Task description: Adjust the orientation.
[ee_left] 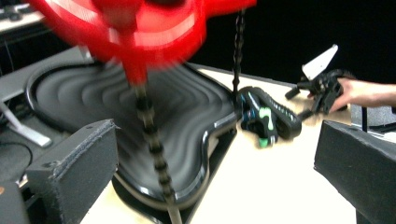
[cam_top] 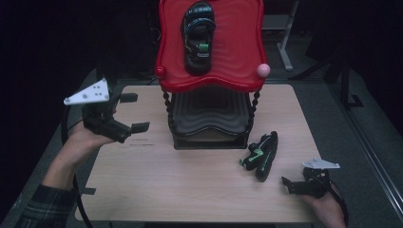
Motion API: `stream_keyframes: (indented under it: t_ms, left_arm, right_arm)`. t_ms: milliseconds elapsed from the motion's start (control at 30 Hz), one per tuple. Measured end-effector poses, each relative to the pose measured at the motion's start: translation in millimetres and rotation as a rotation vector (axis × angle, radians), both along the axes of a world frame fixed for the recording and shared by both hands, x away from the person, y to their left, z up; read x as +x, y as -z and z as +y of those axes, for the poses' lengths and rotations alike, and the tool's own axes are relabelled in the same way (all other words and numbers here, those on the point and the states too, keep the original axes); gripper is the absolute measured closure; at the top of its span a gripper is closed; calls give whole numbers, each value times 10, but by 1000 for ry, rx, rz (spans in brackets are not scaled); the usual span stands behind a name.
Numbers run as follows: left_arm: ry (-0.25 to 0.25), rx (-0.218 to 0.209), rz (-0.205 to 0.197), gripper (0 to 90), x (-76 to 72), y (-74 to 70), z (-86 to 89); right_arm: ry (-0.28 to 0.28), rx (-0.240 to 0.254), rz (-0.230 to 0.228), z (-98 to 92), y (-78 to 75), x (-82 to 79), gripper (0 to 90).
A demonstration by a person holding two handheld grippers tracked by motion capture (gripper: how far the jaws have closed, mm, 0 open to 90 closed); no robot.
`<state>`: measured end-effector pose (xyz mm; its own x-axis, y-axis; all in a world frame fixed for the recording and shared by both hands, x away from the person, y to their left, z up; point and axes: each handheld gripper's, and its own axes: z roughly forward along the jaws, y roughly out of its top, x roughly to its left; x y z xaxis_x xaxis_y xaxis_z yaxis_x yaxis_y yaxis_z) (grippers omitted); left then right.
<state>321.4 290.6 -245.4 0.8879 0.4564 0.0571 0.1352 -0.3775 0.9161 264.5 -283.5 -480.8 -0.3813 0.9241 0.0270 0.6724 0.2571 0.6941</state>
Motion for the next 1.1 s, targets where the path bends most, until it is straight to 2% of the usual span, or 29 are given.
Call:
stream_keyframes:
  t_ms: [67,233,333,400,500,600,733,833,900,933,1000,1100]
  left_arm:
    - [-19,21,6,0,-61,173,42]
    - [-40,24,52,0,-164,556,111]
    - [-61,32,75,0,-212,802,150]
    - [-83,45,88,0,-239,960,174]
    - [-110,48,110,0,-284,1190,207]
    - [-146,85,142,0,-330,1423,227]
    - [-155,180,178,0,-364,1672,206]
    - [-161,192,212,0,-360,1793,203]
    - [-165,230,229,0,-364,1892,179]
    - [-162,253,234,0,-364,1928,168]
    - [-154,296,252,0,-361,2014,138]
    - [-147,318,279,0,-335,2112,119]
  right_arm:
    - [1,0,0,0,0,1,0]
    - [-6,-11,22,4,-20,16,10]
    - [-17,-16,45,5,-74,18,116]
    - [-15,-10,67,2,-106,21,139]
    - [-20,-10,67,5,-165,21,194]
    - [-52,11,53,10,-252,24,358]
    - [-80,46,44,17,-343,46,550]
    - [-103,63,20,42,-425,68,746]
    - [-119,84,-2,64,-492,81,862]
    - [-122,97,-17,79,-536,94,896]
    - [-132,114,-29,105,-597,123,897]
    - [-167,151,-58,150,-692,185,897]
